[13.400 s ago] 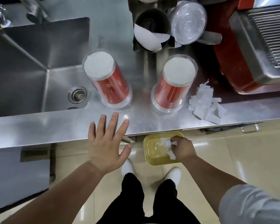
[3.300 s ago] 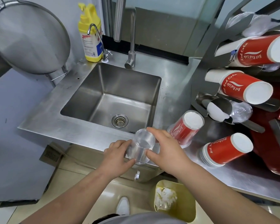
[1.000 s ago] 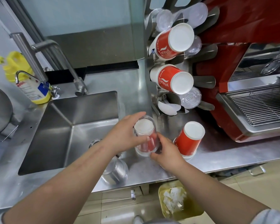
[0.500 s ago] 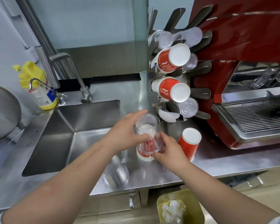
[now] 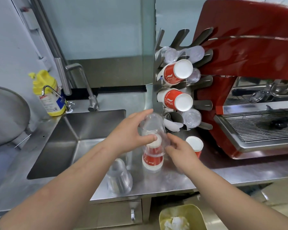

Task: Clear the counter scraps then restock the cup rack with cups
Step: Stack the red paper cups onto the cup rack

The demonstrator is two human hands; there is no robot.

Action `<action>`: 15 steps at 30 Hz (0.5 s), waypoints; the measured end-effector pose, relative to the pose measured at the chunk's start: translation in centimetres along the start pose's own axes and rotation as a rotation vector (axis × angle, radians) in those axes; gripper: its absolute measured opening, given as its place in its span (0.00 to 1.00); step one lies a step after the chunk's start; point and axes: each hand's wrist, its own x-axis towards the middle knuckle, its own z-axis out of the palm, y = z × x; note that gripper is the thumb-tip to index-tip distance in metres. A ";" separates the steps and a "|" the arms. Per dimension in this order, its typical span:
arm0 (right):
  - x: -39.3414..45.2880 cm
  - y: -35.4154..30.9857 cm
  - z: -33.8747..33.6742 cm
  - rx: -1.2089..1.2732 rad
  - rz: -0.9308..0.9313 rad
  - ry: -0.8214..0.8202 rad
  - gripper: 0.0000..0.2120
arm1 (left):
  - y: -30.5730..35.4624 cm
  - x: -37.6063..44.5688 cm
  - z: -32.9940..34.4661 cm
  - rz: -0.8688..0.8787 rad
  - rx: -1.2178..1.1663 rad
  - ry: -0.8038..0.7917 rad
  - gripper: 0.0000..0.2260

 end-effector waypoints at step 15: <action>-0.4 -4.8 2.9 0.377 0.030 -0.160 0.21 | 0.4 -4.6 -4.8 -0.059 0.050 0.178 0.39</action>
